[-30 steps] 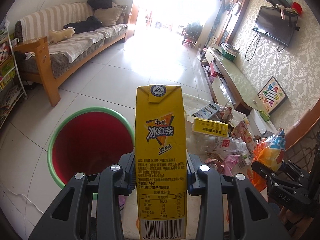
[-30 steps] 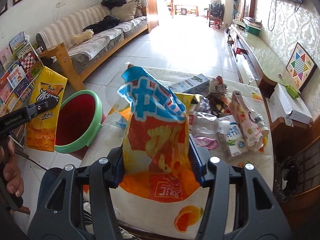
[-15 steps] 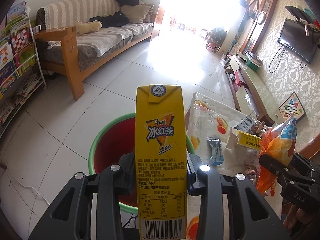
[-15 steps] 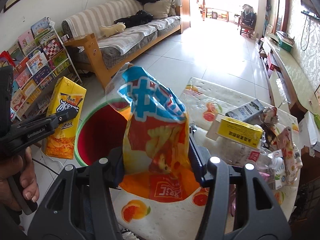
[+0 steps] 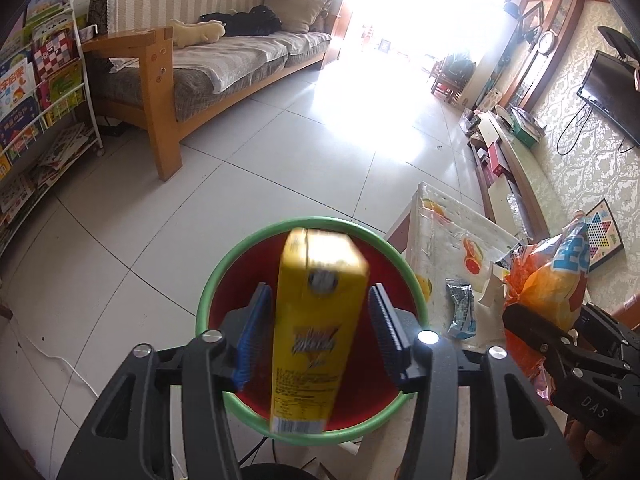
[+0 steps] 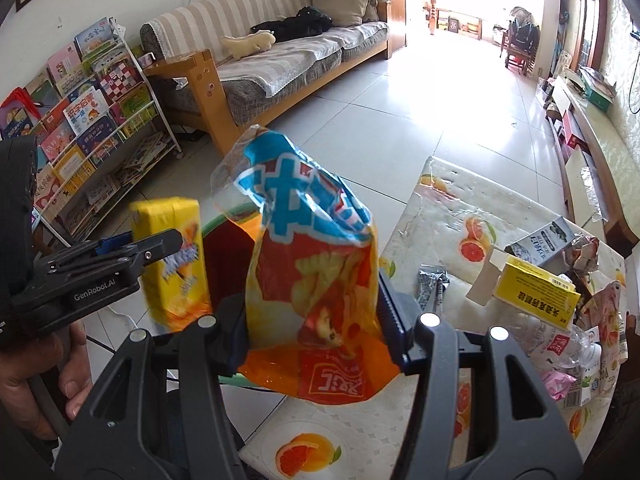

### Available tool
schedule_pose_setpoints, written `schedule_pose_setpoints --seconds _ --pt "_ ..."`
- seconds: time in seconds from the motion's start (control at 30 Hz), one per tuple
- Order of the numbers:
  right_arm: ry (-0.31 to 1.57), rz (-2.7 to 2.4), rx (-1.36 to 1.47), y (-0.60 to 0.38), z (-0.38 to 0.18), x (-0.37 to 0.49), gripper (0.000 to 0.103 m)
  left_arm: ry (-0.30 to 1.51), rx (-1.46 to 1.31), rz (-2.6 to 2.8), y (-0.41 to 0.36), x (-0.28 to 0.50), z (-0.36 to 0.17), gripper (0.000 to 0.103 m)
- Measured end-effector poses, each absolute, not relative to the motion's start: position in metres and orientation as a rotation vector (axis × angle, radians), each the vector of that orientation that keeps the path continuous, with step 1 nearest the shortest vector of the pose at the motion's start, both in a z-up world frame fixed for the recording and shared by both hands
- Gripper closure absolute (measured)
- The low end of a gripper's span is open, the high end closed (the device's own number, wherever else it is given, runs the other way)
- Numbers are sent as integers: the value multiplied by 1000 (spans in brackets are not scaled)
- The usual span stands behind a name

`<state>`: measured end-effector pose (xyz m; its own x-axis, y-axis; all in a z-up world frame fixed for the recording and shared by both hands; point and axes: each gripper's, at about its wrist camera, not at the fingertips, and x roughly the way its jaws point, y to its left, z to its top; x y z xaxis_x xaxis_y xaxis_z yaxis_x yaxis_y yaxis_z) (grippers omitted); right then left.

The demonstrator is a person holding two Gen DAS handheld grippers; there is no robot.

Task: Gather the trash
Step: 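Carry the yellow carton and orange snack bag over the red bin with both grippers, then open the left gripper over the bin while the right releases the snack bag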

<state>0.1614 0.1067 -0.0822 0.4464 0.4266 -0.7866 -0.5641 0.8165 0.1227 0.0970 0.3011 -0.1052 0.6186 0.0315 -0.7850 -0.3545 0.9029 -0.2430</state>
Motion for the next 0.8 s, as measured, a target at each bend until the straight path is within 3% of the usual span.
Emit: schedule_pose_setpoints --seconds 0.13,0.7,0.77,0.8 --pt "927 624 -167 112 -85 163 51 870 -401 247 306 94 -106 33" --pt "967 707 -216 155 -104 156 50 823 -454 334 329 60 -99 18" --pt "965 703 -227 158 -105 154 37 820 -456 349 332 56 -99 17" --pt "957 693 -234 159 -104 153 20 818 -459 357 334 55 -99 15"
